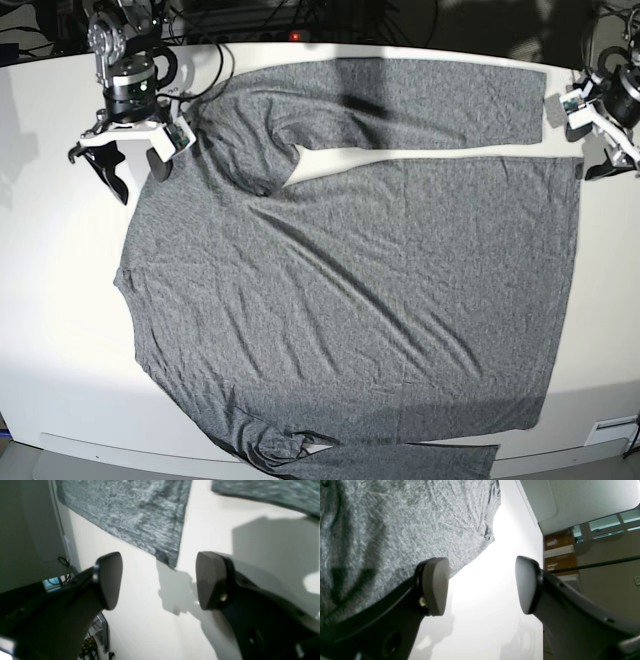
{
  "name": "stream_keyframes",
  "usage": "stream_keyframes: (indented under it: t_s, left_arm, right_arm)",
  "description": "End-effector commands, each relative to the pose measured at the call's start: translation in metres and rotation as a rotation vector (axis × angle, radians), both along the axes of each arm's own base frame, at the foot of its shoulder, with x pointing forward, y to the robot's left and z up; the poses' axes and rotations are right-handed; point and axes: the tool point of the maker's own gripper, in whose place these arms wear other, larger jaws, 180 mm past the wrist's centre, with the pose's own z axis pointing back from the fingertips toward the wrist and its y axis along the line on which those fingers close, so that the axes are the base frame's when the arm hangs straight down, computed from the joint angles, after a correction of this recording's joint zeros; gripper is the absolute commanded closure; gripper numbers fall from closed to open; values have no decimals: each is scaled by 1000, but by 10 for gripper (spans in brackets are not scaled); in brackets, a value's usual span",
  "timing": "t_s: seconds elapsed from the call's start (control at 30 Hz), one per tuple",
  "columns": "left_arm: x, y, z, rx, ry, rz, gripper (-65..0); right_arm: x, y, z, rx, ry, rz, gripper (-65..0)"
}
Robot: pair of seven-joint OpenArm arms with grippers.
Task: Fold the T-shirt properly
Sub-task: 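Move right gripper to the shirt shoulder, left gripper to the sleeve cuff, then close right gripper on the shoulder and left gripper on the cuff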
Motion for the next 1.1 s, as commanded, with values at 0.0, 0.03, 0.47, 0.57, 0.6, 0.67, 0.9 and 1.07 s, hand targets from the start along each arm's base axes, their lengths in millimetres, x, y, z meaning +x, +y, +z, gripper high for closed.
stream_keyframes:
  t_s: [0.0,0.03,0.47,0.57,0.6,0.67,0.9,1.07]
  left_arm:
    - [5,6,6,13,3,-9,-444]
    - [4,6,5,0,14,0,-444]
    - [0,-1,-2,-92,132,33,-444]
    - [9,-1,2,-92,111,32,-444]
    - [11,-1,3,-93,106,31,-444]
    - [12,-2,3,-92,105,30,-444]
    - [7,-7,-21,-77,169,4,-444]
    - [-5,10,-50,11,259,30,-444]
  right_arm:
    - [5,-1,13,-6,-47,6,-409]
    - [5,-1,13,-6,-46,5,-409]
    - [4,-2,12,-5,-43,-2,-409]
    - [4,-2,12,-5,-43,-3,-409]
    - [4,-2,12,-5,-42,-3,-409]
    - [4,-2,12,-5,-43,-3,-409]
    - [4,-3,13,-5,-47,-9,-409]
    - [3,0,10,12,-44,-28,-409]
